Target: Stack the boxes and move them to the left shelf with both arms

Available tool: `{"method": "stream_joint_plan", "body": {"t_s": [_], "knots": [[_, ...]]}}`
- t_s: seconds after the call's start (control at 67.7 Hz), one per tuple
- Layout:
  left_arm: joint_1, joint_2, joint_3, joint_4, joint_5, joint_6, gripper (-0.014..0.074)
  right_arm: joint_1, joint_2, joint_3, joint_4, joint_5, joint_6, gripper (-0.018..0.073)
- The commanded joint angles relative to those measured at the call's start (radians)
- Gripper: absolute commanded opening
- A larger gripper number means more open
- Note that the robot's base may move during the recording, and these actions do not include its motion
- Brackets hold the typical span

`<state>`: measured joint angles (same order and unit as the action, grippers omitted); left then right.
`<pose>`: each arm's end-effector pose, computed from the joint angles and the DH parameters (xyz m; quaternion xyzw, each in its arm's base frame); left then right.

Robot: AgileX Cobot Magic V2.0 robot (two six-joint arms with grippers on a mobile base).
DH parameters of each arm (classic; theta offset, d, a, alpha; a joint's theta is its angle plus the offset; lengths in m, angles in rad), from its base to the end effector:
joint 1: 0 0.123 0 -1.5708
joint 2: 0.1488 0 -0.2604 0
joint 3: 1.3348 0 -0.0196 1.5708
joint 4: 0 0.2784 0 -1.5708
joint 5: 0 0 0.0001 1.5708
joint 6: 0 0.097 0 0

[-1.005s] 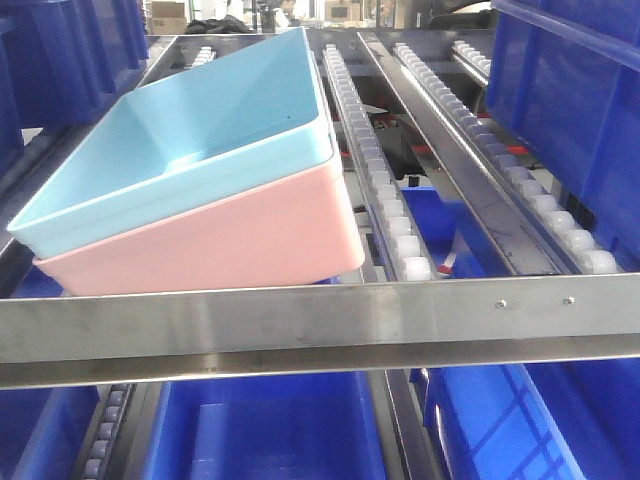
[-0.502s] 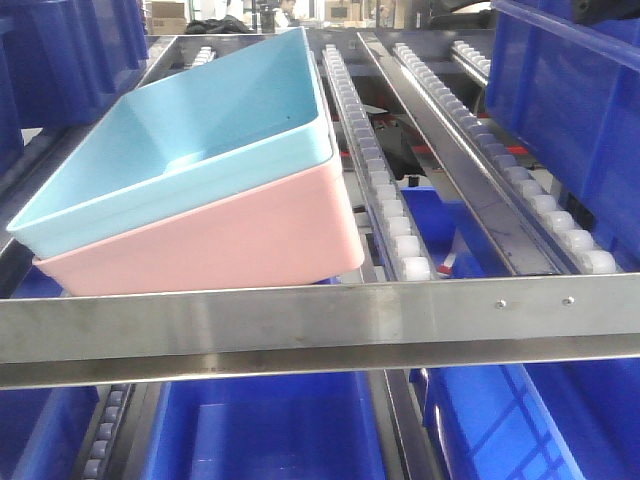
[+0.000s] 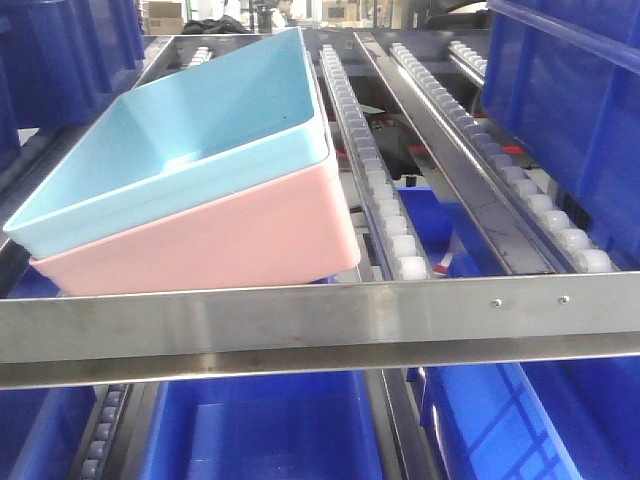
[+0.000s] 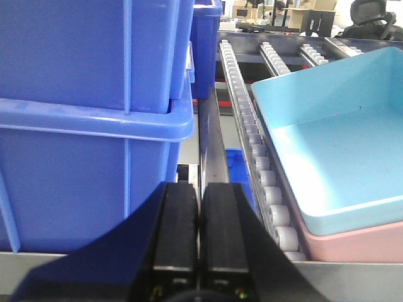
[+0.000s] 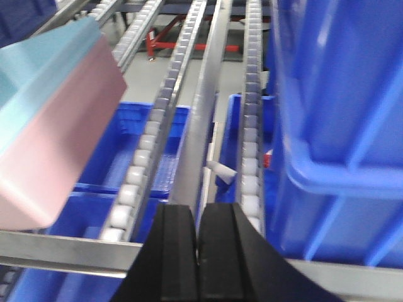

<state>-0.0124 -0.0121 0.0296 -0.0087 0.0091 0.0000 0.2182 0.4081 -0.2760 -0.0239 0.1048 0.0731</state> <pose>0.1152 -0.0014 0.2032 0.0013 0.6854 -0.0077 0.7282 0.1503 0.0331 0.2532 -0.0631 0.7554 0.0860 0.6466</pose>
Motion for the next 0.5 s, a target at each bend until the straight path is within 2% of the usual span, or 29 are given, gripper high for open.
{"method": "stream_joint_plan", "body": {"t_s": [0.0,0.31,0.488], "knots": [[-0.001,-0.014,0.031,0.001,-0.09,-0.014,-0.0003,-0.029,-0.068,0.028,-0.004,-0.112,-0.012,0.0036],[-0.001,-0.014,0.031,0.001,-0.09,-0.014,-0.0003,-0.126,-0.311,0.201,-0.004,-0.144,-0.012,0.0036],[-0.001,-0.014,0.031,0.001,-0.09,-0.014,-0.0003,-0.13,-0.435,0.289,-0.003,-0.229,-0.01,0.0036]]}}
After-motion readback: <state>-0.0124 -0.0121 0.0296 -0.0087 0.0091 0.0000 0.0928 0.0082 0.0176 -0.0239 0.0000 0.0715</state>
